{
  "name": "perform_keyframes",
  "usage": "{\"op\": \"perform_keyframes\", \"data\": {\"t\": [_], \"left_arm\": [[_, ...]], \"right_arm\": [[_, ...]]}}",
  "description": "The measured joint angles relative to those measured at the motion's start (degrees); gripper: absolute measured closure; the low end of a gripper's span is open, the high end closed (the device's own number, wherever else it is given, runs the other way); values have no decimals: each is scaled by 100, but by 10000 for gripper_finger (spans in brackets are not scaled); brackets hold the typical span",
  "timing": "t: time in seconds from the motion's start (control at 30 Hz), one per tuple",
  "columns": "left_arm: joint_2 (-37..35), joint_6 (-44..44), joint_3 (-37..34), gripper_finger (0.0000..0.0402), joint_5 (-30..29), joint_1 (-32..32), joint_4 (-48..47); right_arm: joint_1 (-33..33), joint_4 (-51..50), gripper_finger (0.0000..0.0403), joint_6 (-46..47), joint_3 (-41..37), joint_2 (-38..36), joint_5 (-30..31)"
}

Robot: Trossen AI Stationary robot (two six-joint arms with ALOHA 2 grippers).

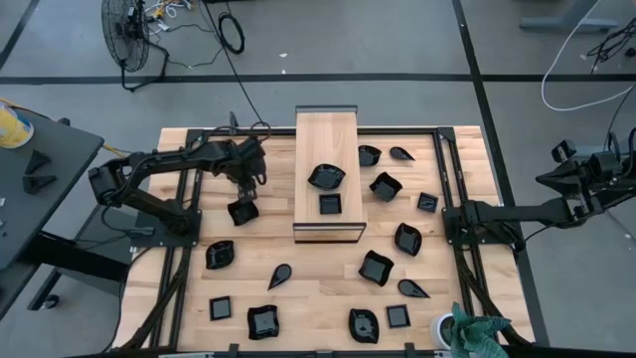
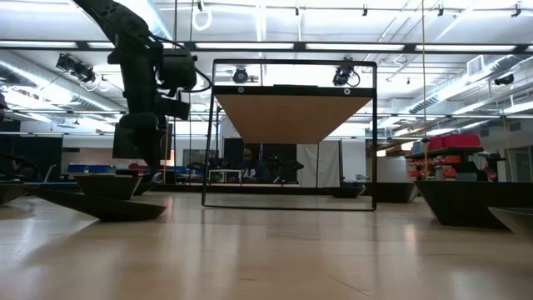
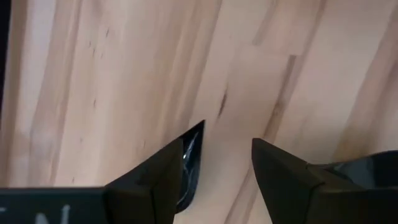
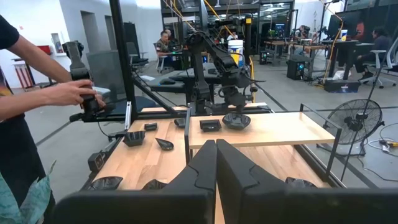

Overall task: Pick & Place Mini shaped plates
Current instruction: Put the drop-shaped plate on the shelf

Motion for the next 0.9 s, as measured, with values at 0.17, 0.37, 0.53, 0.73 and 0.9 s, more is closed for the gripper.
{"op": "perform_keyframes", "data": {"t": [0.17,0.37,0.53,0.73,0.9], "left_arm": [[272,-44,1,207,-4,3,-43],[655,-195,1,207,-386,3,-5],[837,-192,1,207,-398,3,12],[972,-195,1,207,-395,3,81],[972,-199,1,223,-426,3,82]], "right_arm": [[0,0,392,0,1,0,0],[0,2,392,0,1,0,0],[0,0,392,0,1,0,0],[0,0,392,0,0,0,0],[0,0,392,0,0,0,0]]}}
